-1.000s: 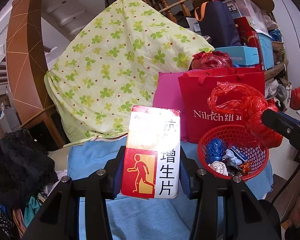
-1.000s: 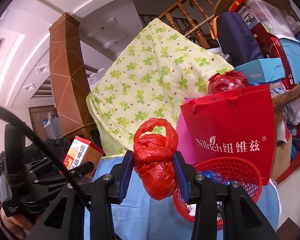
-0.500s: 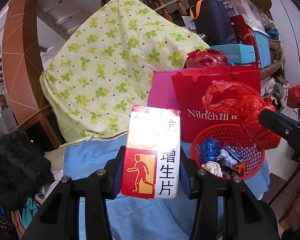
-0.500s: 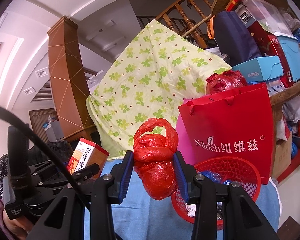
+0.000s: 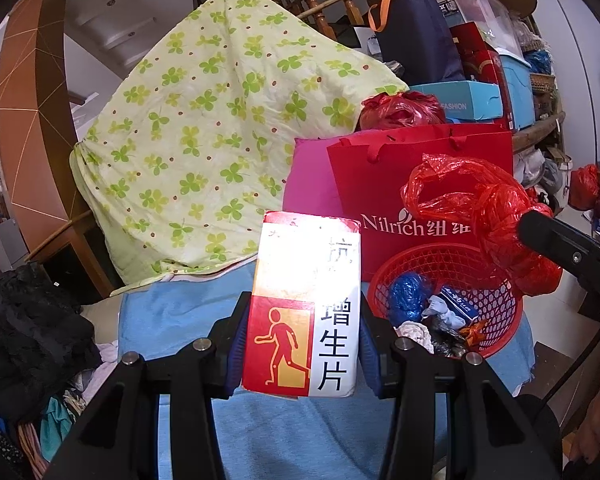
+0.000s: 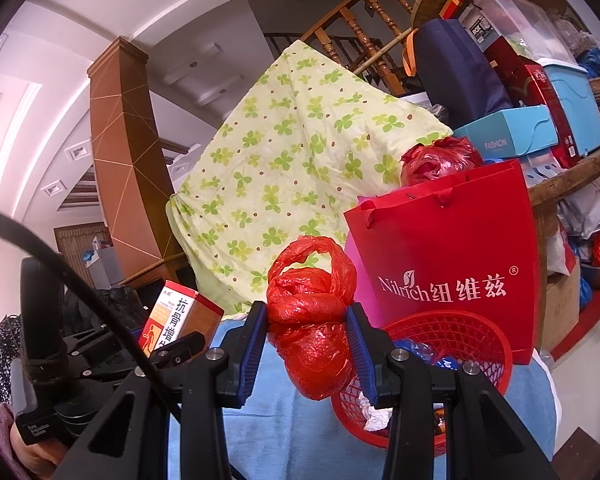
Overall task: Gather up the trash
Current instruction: 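Carry the red bag and medicine box over the red mesh basket with both grippers, then open the right gripper over the basket while the left releases the medicine box into it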
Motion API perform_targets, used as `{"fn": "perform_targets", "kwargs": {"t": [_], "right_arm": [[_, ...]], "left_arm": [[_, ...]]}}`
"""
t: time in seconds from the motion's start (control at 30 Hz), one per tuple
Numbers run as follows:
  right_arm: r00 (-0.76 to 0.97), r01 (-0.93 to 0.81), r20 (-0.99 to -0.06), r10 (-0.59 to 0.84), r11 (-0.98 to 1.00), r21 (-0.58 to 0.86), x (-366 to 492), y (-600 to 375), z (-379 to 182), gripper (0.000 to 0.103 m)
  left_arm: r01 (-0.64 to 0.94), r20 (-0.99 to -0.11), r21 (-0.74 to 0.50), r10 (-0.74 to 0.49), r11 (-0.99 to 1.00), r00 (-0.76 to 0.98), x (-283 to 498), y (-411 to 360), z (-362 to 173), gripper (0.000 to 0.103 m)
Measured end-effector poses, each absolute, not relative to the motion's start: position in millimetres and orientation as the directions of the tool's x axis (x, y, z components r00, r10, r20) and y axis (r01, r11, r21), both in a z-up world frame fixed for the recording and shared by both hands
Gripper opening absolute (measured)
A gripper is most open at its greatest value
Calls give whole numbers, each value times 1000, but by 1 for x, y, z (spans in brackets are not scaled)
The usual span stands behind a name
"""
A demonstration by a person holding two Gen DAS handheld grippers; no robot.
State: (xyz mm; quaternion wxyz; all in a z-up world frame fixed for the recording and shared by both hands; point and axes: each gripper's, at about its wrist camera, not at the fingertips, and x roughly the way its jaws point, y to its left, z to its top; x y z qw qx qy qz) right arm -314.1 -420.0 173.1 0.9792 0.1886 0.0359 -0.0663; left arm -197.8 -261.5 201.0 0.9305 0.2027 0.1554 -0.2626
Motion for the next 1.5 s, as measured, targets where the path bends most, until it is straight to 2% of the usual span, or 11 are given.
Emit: {"fn": "perform_targets", "kwargs": {"t": [0.53, 0.77, 0.9, 1.1, 1.17, 1.23, 1.5], "right_arm": [[988, 146, -113, -108, 896, 420, -296, -425, 161, 43], [991, 131, -36, -132, 843, 521, -258, -452, 171, 43], [989, 132, -28, -144, 793, 594, -238, -467, 162, 43], [982, 191, -120, -148, 745, 639, -209, -488, 114, 43], [970, 236, -200, -136, 709, 664, -198, -503, 94, 43], [969, 235, -220, -112, 688, 686, -195, -516, 84, 43], [936, 342, -286, -206, 728, 594, -208, -539, 73, 43]], "left_arm": [[577, -435, 284, -433, 766, 790, -185, -277, 182, 49], [575, -448, 312, -417, 756, 791, -160, -286, 176, 49], [572, -459, 320, -405, 755, 791, -143, -295, 171, 49], [587, -479, 311, -411, 747, 776, -124, -318, 157, 49], [598, -490, 305, -416, 742, 766, -119, -328, 150, 49], [610, -500, 297, -424, 735, 755, -116, -337, 144, 49], [657, -531, 274, -460, 702, 712, -115, -371, 129, 49]]}}
